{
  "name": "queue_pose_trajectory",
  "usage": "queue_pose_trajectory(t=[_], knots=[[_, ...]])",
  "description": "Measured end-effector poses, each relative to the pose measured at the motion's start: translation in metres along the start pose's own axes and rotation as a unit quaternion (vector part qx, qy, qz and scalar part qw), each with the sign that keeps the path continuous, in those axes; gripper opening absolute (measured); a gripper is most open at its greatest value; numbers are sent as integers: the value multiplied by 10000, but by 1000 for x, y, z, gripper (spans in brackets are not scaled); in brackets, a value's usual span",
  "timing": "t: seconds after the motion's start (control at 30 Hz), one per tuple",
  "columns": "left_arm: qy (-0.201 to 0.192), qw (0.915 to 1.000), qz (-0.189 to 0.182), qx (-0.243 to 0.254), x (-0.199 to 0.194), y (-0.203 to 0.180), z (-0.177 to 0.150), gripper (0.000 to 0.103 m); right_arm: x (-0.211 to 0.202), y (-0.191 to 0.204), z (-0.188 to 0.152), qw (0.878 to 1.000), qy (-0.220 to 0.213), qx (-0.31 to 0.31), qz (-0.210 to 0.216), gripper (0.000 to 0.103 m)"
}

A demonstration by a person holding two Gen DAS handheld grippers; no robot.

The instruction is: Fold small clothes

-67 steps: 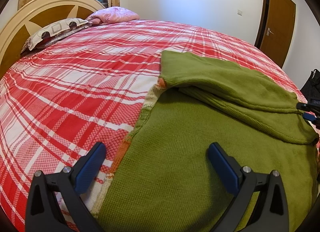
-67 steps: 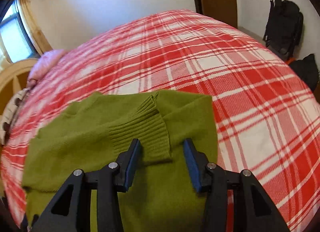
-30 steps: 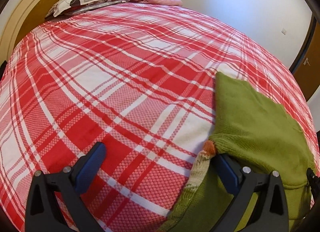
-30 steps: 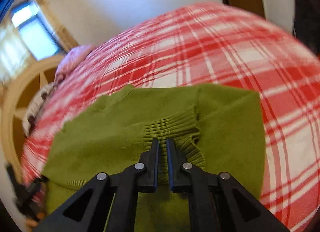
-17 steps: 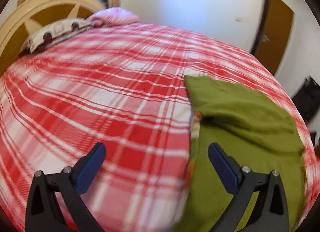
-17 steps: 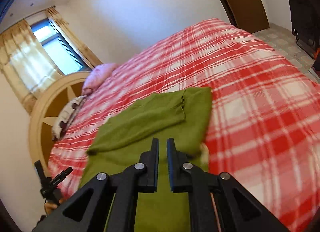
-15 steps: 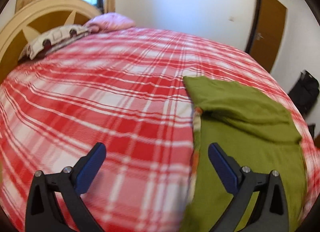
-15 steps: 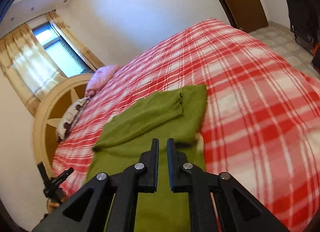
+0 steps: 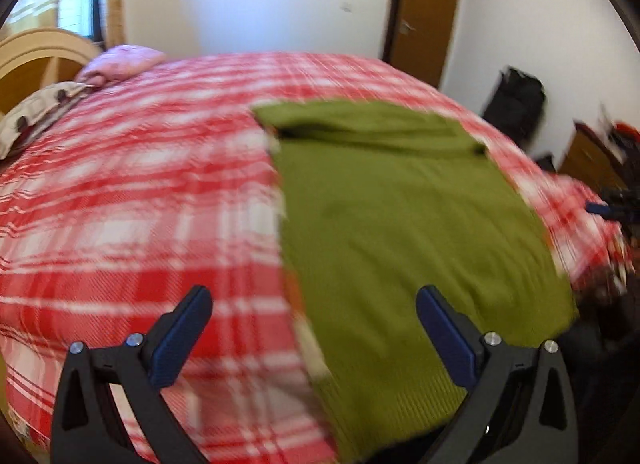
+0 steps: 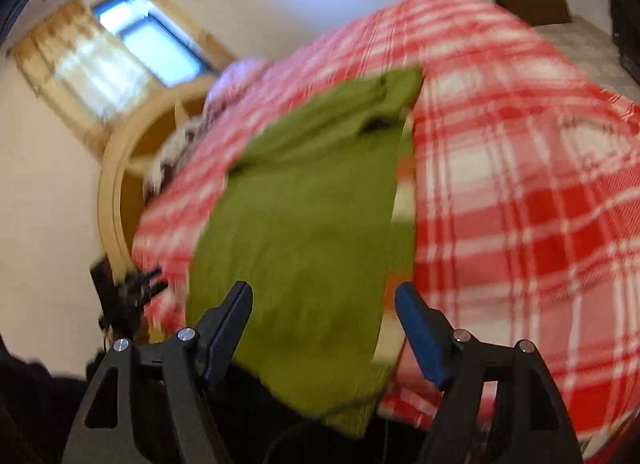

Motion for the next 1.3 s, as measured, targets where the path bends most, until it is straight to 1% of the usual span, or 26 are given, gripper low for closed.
queue_pose_trajectory(t=[0.13,0.2,0.27,0.33,0.4,0.47,0.57,0.6,0.7,0.8,0.87,0.9,0.93,1.0,1.03,1.07,1.1,1.17,1.23,1.27,1.3], knots=[[325,9988,-354,133,12,-30,-34,103,17,5,-26,9994,316,-105,-12,74],[429,9980,-444,108,19,-36,-45,103,25,3,-31,9993,363,-96,-68,74],[498,9974,-523,28,26,-38,-52,103,35,-1,-36,9991,425,45,-63,74],[587,9960,-654,-170,33,-41,-60,102,42,-6,-40,9985,524,130,-133,69],[601,9955,-694,-214,36,-44,-64,102,48,-11,-47,9978,615,147,-211,69],[575,9958,-685,-172,36,-46,-64,101,55,-16,-52,9967,681,75,-432,69],[574,9955,-711,-236,36,-47,-66,101,58,-24,-49,9949,603,-37,-802,69],[598,9955,-696,-255,37,-45,-67,100,58,-26,-46,9951,576,27,-800,69],[599,9959,-601,-322,35,-38,-67,100,63,-35,-35,9959,522,341,-659,69],[602,9949,-584,-565,32,-25,-69,100,78,-42,-36,9945,659,399,-709,69],[568,9939,-648,-692,30,-21,-70,100,81,-39,-40,9948,728,360,-614,69],[558,9933,-705,-729,29,-20,-70,100,81,-32,-44,9951,822,297,-460,69],[562,9925,-786,-744,29,-21,-71,100,82,-21,-51,9944,1023,243,-137,69],[634,9910,-935,-719,32,-26,-75,100,85,-5,-63,9908,1326,120,250,69],[707,9904,-966,-693,36,-28,-78,100,87,0,-69,9895,1421,-7,275,69],[787,9897,-979,-680,40,-31,-81,100,91,3,-75,9887,1479,-167,190,69],[893,9886,-1010,-664,44,-34,-86,100,93,6,-78,9879,1525,-205,181,69],[972,9885,-1021,-555,48,-40,-89,93,95,7,-81,9869,1583,-140,264,69],[991,9888,-1012,-472,48,-44,-90,84,94,8,-81,9862,1621,-127,323,55],[981,9882,-1055,-514,48,-44,-89,82,95,6,-83,9857,1647,-120,321,54],[965,9874,-1112,-577,47,-43,-89,77,95,4,-84,9854,1671,-85,323,54]])
Point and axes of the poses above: each gripper's, at about its wrist camera, not at the fingertips, and x roughly the way its jaws point, y to its left, z to its top, the point moved 10 cm from there along x, roughly the way its jaws point, and after that the axes turned 10 degrees about -z, right-handed, at the moved point
